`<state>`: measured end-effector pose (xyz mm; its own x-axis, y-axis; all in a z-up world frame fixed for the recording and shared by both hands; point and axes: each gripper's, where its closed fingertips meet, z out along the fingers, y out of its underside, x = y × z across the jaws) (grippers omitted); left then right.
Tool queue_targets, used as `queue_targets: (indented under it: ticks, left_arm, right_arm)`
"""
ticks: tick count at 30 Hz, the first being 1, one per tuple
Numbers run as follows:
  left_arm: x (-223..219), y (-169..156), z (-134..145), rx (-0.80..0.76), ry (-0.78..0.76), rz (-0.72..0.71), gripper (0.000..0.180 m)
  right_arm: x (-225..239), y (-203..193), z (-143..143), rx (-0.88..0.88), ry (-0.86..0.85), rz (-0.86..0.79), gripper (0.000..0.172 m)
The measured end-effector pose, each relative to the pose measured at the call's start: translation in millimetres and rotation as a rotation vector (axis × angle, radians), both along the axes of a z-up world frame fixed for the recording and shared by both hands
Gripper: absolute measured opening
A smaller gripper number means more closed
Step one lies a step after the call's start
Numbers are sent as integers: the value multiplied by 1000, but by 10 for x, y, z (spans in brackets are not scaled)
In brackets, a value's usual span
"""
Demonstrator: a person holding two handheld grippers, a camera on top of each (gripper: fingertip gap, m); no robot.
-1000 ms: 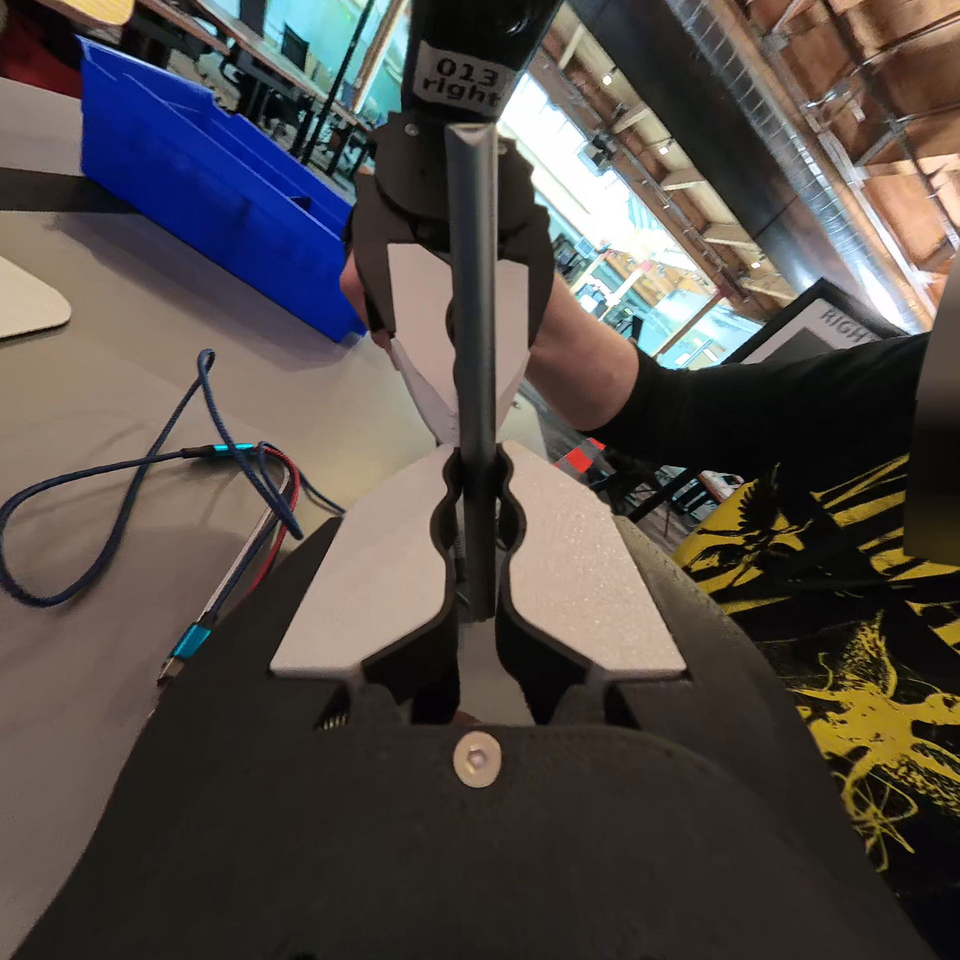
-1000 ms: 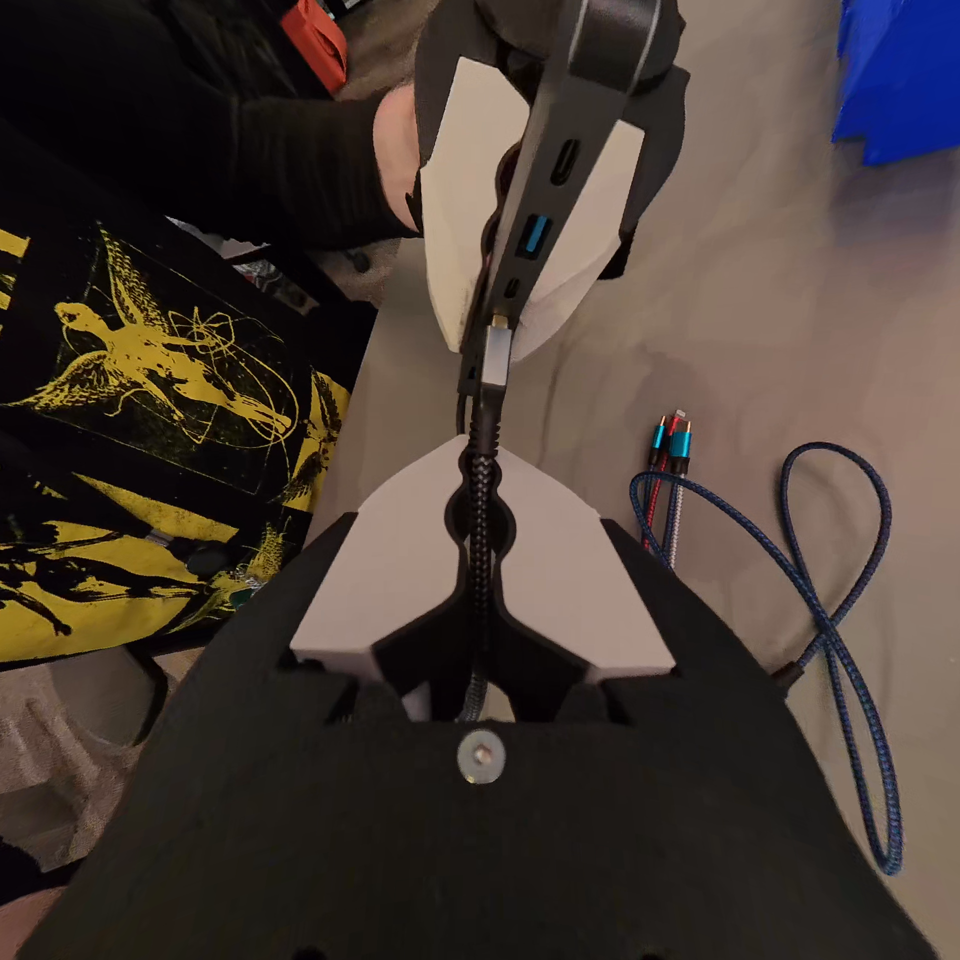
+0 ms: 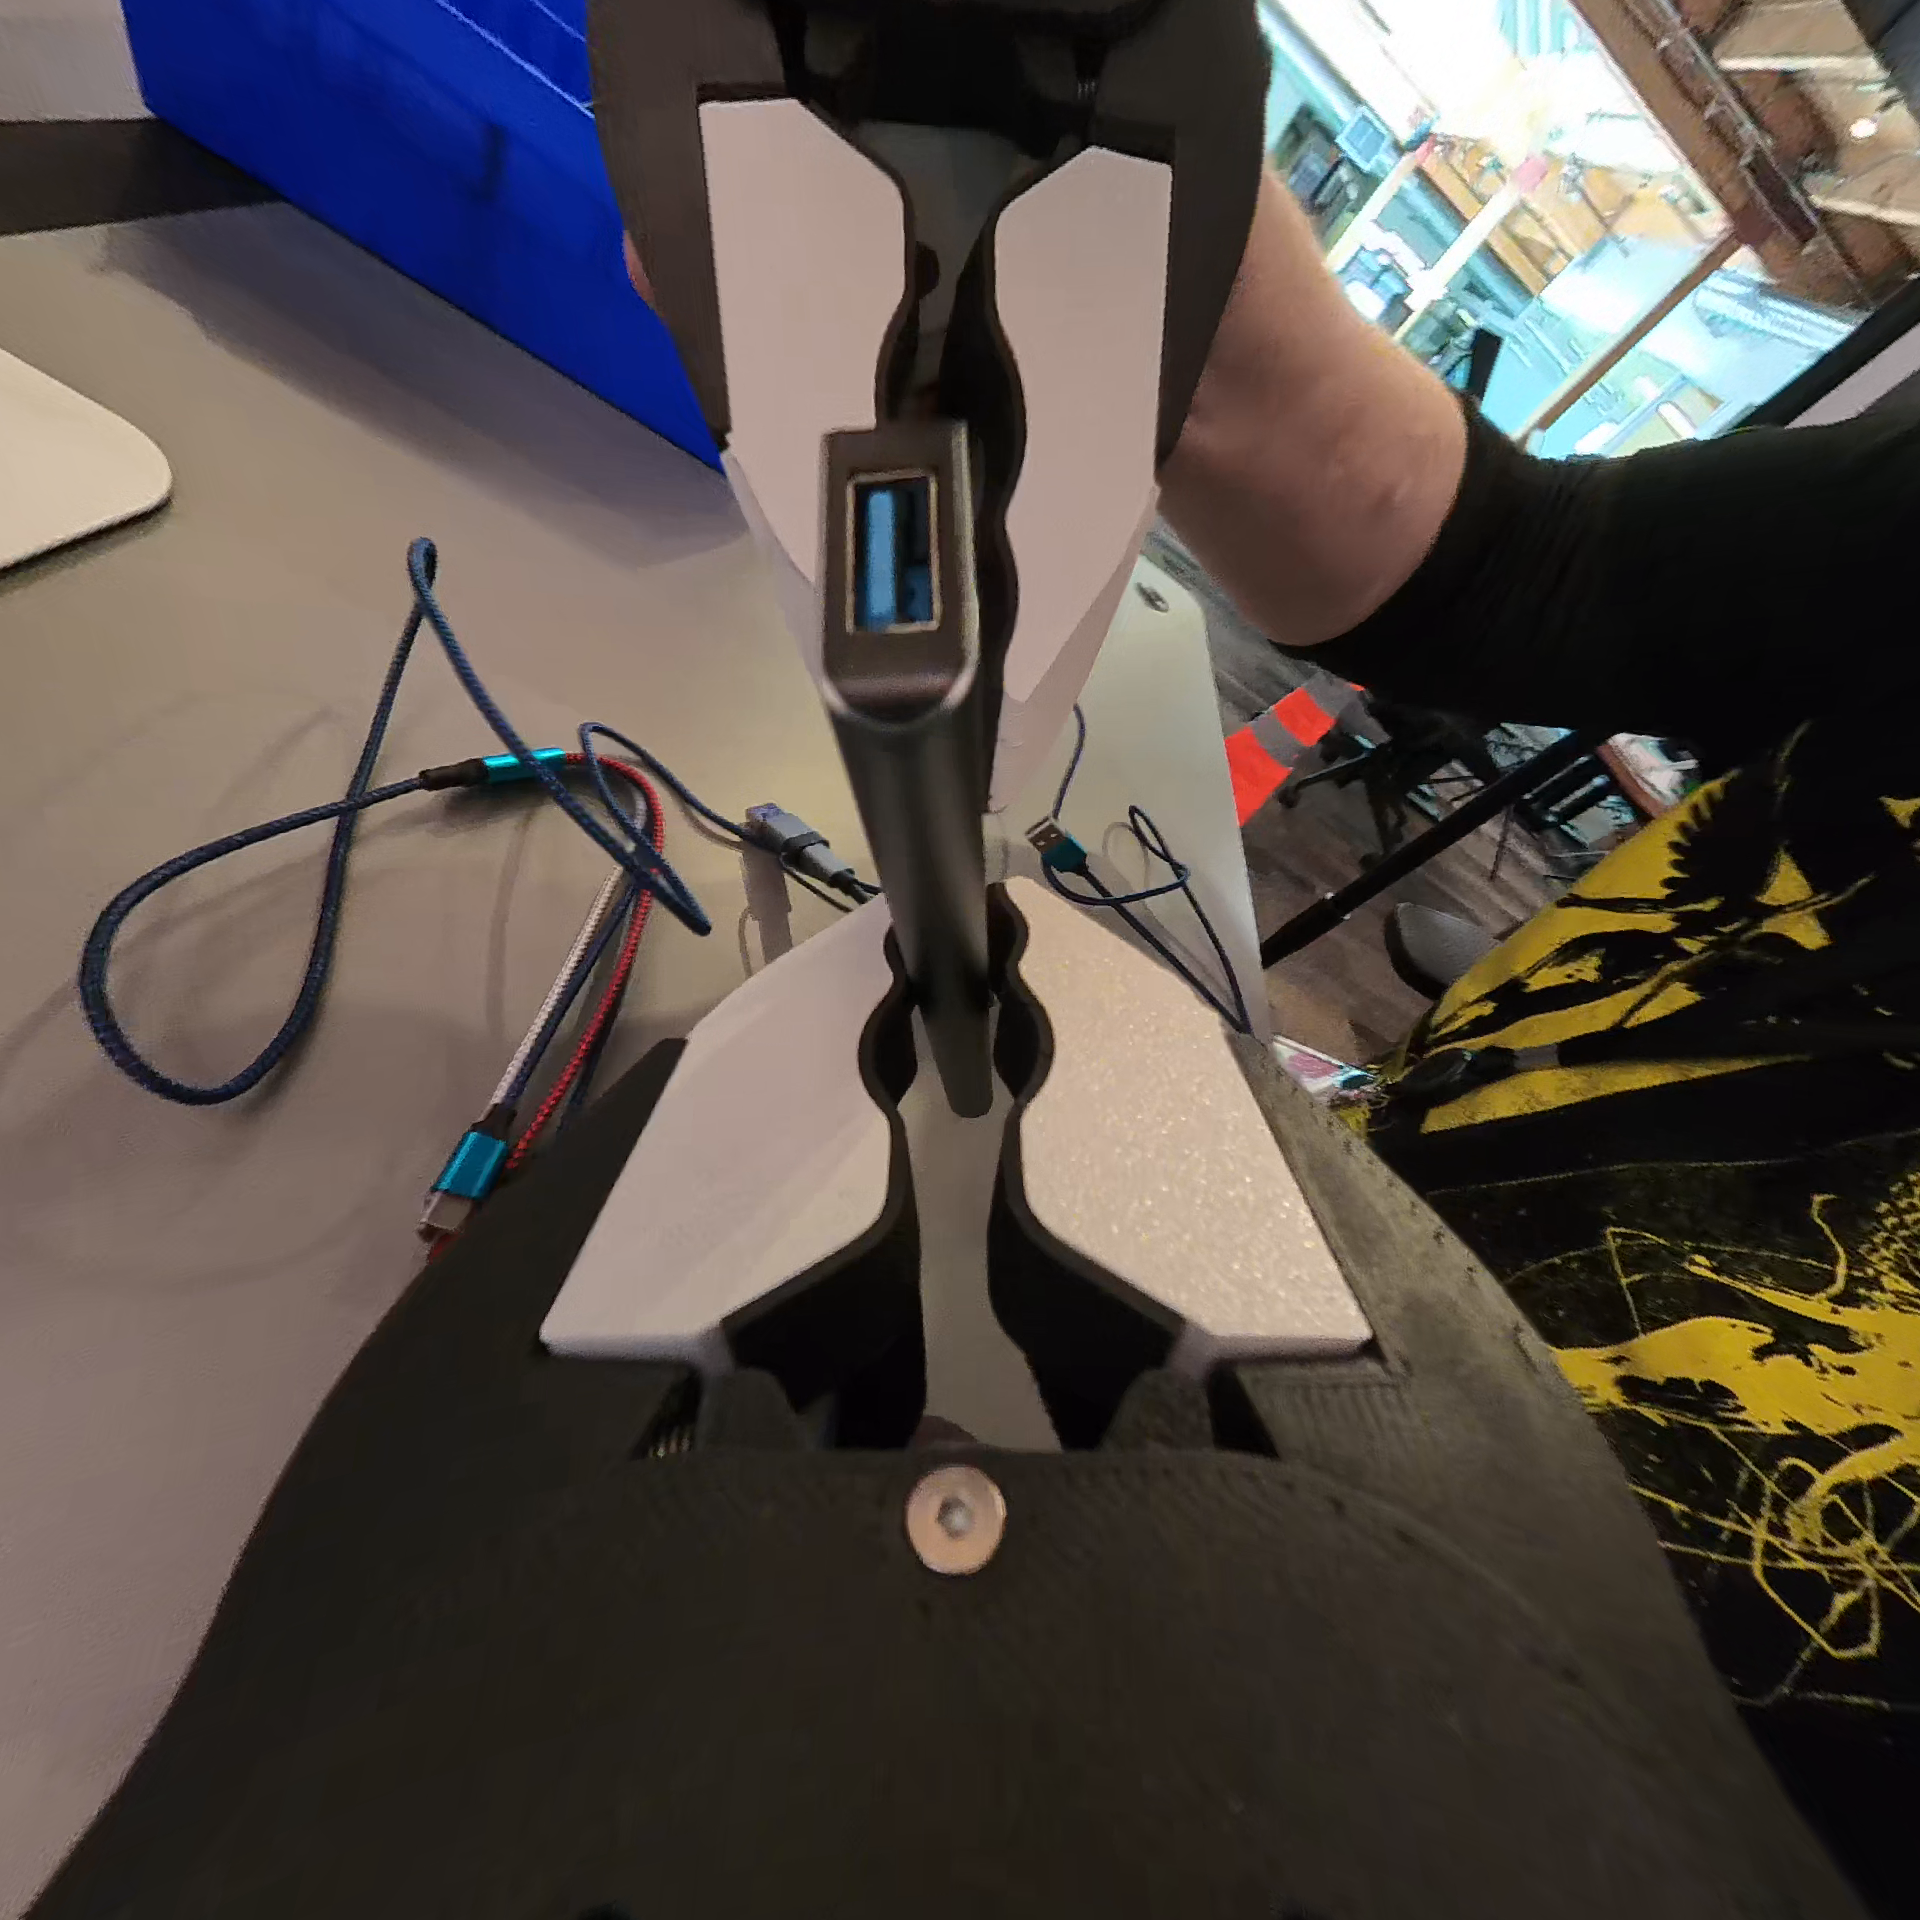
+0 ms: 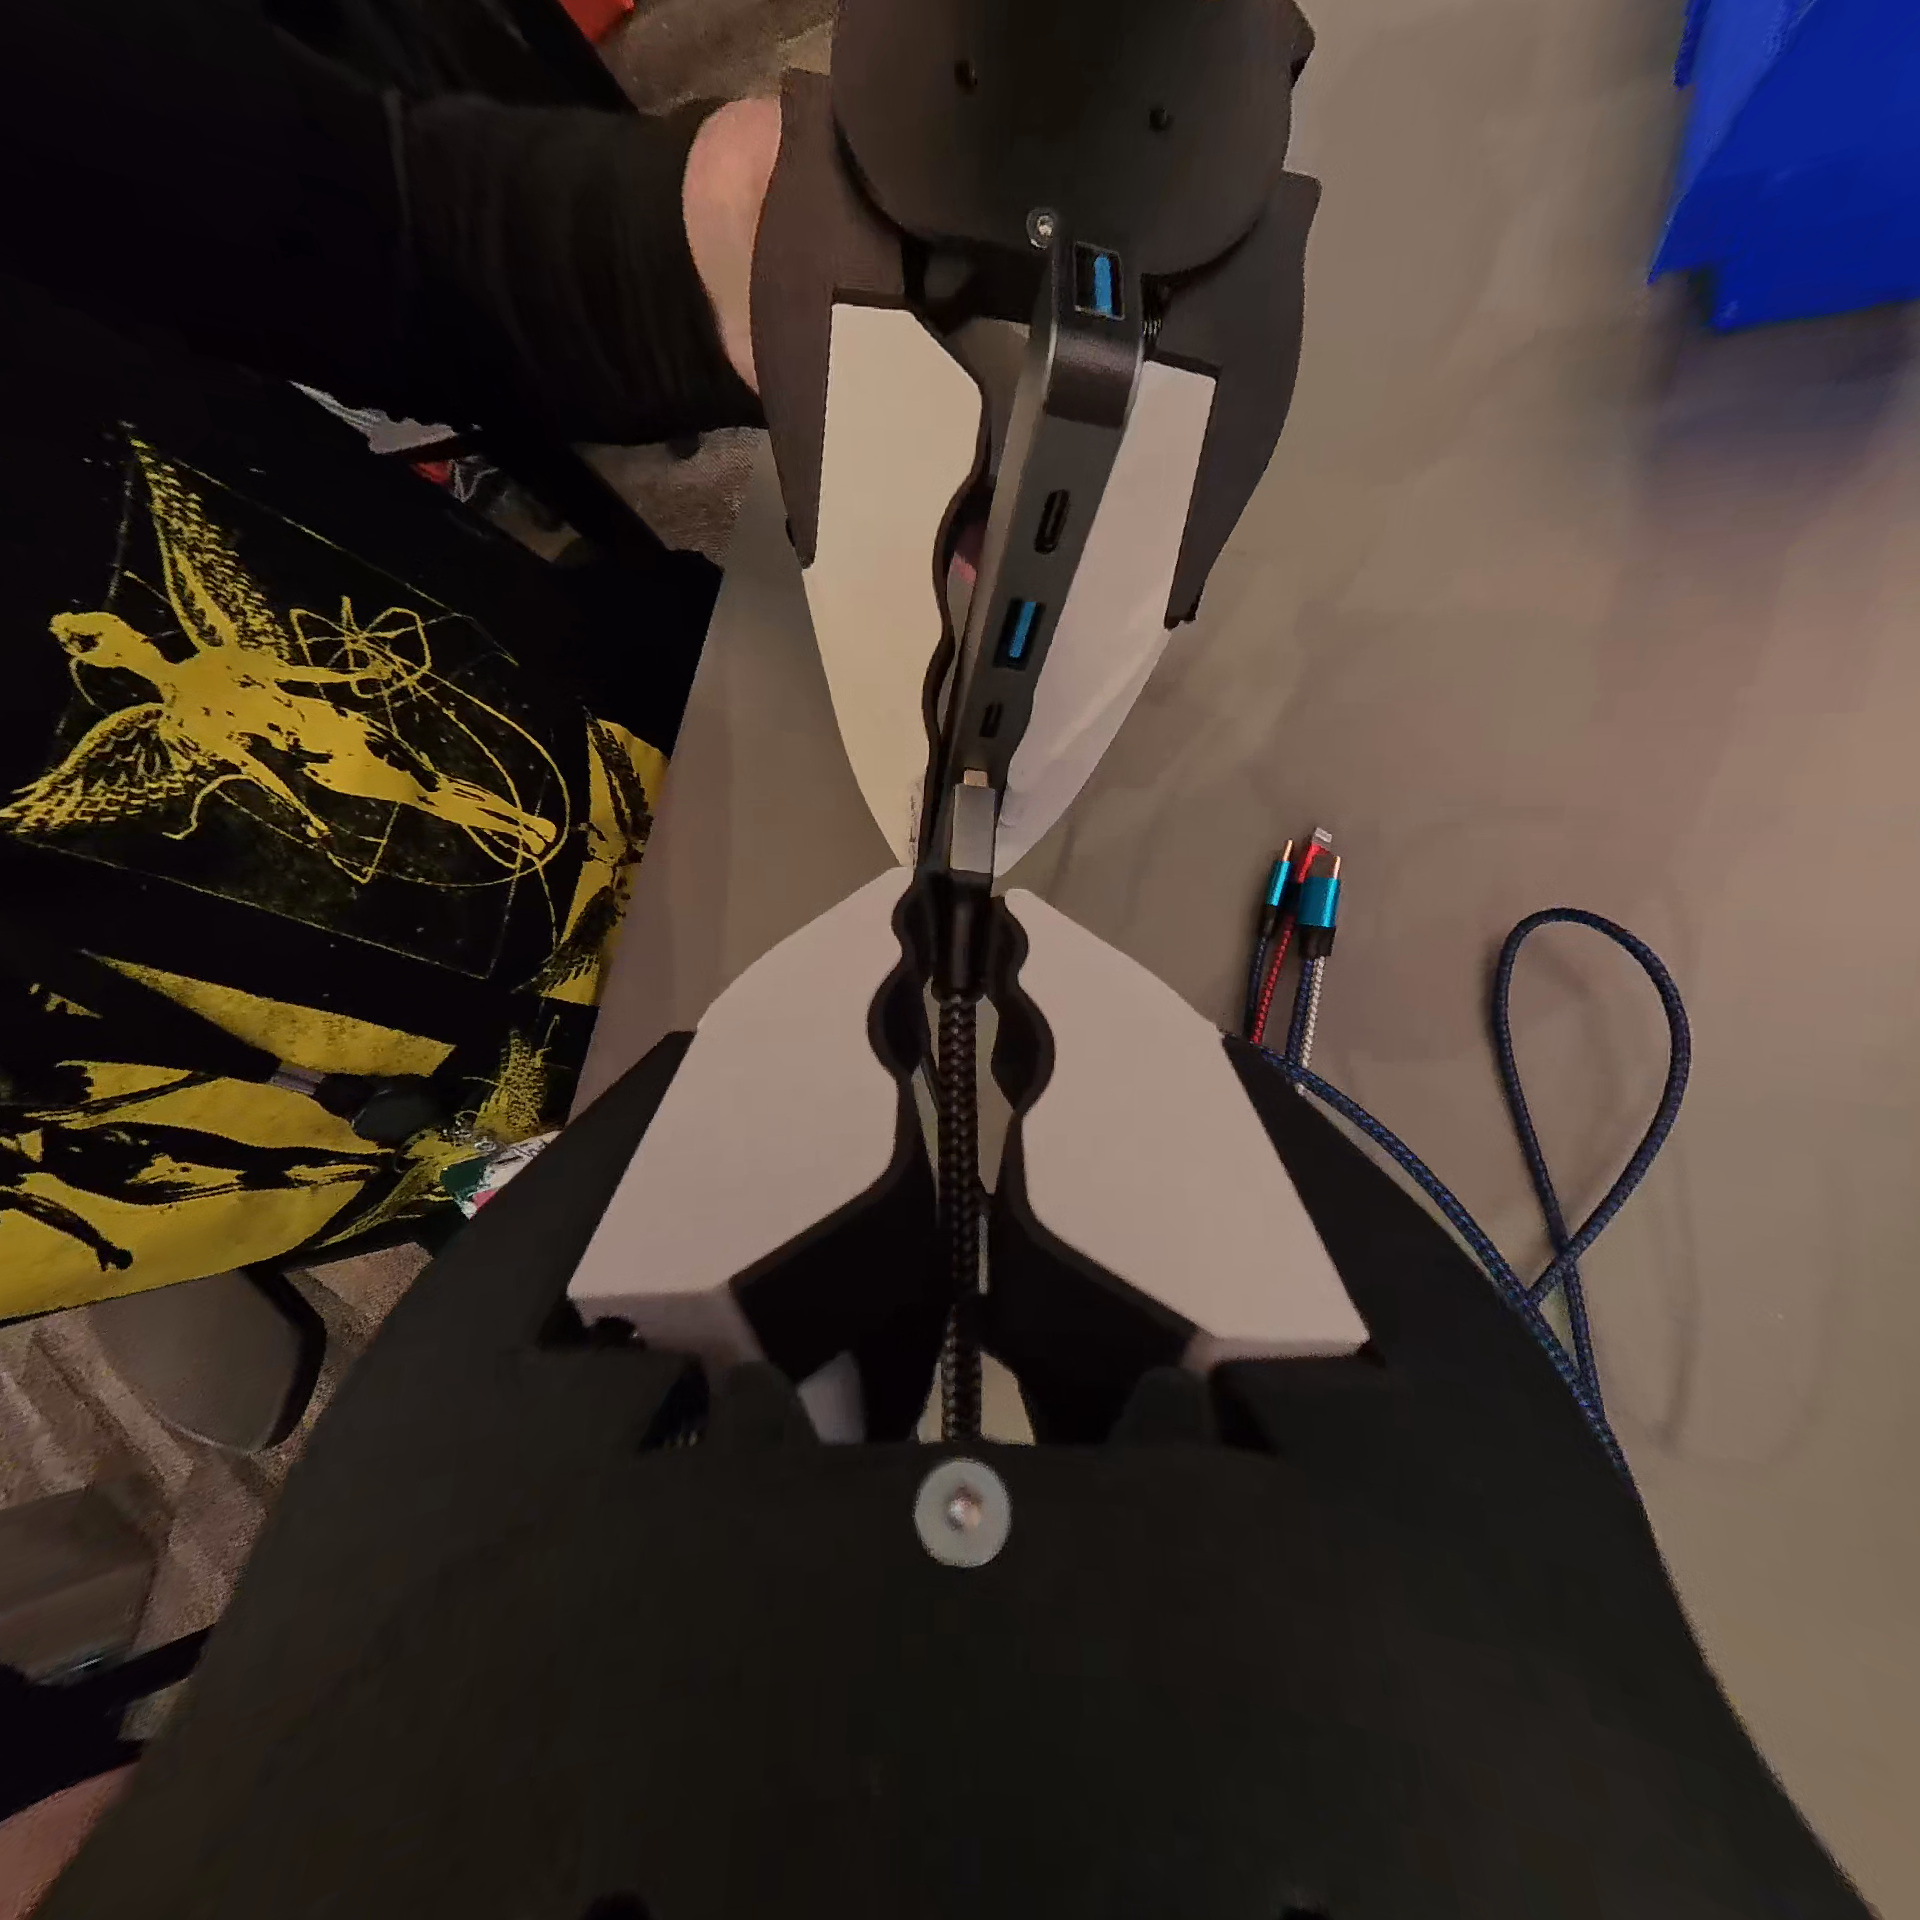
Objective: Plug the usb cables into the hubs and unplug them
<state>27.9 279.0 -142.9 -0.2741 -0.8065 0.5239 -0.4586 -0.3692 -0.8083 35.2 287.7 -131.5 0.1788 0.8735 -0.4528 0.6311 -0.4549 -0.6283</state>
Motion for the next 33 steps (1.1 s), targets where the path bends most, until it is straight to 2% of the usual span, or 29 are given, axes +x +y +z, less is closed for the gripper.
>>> queue_targets:
  ticks: [5,8,11,12,14,15,17,20,23,25,28,30,33]
  left_arm:
    - [51,-86,-191,78,95,-11,12]
    - [49,0,-160,54,73,16,12]
    - [24,127,-26,8,23,59,12]
    - [-5,188,-50,2,32,80,12]
    - [-63,266,-80,-26,31,111,12]
    - [-81,296,-83,-35,27,123,12]
    - [-88,350,-72,-43,20,143,12]
    - [-67,373,-62,-50,14,145,11]
    - [-53,337,-65,-67,14,133,11]
    - [-42,317,-54,-78,8,132,11]
    - [-32,273,-39,-69,12,126,11]
    - [-34,235,-7,-60,8,117,11]
    - [-46,213,26,-49,6,116,11]
  right_arm:
    - [-40,-24,-75,-4,-69,46,8]
    - [-51,47,-53,17,-60,12,8]
    - [-4,193,130,90,-1,-120,11]
    - [82,226,226,139,2,-184,21]
    - [341,163,382,219,-29,-315,33]
    - [482,47,368,230,-81,-368,32]
    - [676,-334,187,185,-192,-437,27]
    - [748,-936,-201,66,-255,-550,26]
    - [851,-1341,-658,-34,-308,-719,25]
    - [839,-1462,-882,-85,-277,-810,28]
    - [811,-1510,-1101,-94,-278,-858,16]
    - [791,-1443,-1106,-46,-238,-876,5]
    - [750,-1407,-1027,-36,-193,-846,4]
